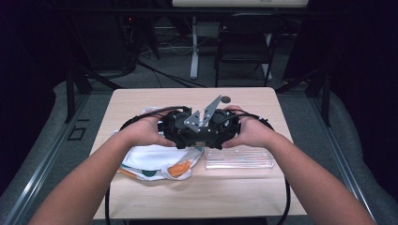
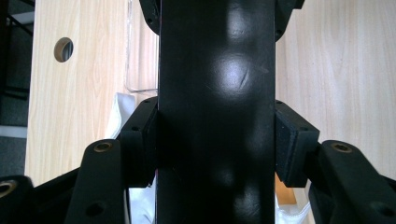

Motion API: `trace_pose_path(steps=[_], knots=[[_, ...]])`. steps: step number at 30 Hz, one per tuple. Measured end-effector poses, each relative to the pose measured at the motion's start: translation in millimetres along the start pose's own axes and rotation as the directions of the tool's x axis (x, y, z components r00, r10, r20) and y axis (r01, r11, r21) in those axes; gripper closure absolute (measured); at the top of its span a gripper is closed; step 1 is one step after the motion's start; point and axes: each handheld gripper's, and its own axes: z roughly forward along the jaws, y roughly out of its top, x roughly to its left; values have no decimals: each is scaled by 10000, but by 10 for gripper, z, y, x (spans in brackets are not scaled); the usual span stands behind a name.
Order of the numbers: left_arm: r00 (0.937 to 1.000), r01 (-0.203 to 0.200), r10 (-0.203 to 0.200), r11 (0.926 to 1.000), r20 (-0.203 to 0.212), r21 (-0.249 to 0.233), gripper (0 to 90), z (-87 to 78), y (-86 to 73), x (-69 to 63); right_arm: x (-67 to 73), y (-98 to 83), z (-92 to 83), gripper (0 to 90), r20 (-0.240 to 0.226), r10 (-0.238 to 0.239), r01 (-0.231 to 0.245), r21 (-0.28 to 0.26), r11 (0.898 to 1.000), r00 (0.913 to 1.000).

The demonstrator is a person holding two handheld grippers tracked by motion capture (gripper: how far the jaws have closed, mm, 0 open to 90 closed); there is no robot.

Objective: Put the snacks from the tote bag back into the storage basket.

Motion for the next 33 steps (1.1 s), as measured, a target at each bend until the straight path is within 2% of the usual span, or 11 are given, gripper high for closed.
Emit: trace_pose_path(steps=[1, 6, 11, 12, 15, 16, 20, 24, 33], knots=[[10000, -37, 37, 10000, -41, 13, 431, 2, 2, -1, 7, -1, 11, 360, -20, 135, -135, -95, 9999, 9999], [10000, -15, 16, 10000, 8, -85, 431, 12, -4, -7, 6, -1, 19, 360, -69, 94, -94, 3, 10000, 9999], [9996, -273, 274, 9996, -37, 108, 431, 4, -1, 10, 7, 8, 36, 359, -182, 220, -219, 47, 9997, 9996], [9999, -124, 124, 9999, -12, -38, 430, 15, -3, -1, 9, 8, 45, 359, -140, 250, -250, -9, 9997, 9996], [9993, -377, 378, 9991, -29, 178, 431, 7, 2, 11, 5, 9, 58, 359, -199, 235, -235, 40, 9997, 9995], [9999, -165, 165, 9998, -3, 66, 431, 18, 1, -9, 2, 11, 60, 359, -210, 195, -193, 102, 9998, 9996], [9998, -202, 202, 9998, -31, 39, 431, 27, 3, -14, 14, 12, 82, 360, -250, 259, -254, 197, 9995, 9994], [9998, -184, 185, 9998, -86, 58, 430, 31, 4, -17, 11, 19, 88, 369, -218, 101, -94, 317, 9995, 9997], [9997, 145, -143, 9998, 212, -95, 415, 33, -20, -13, 31, 14, 94, 409, -276, -11, 21, 372, 9993, 9996]])
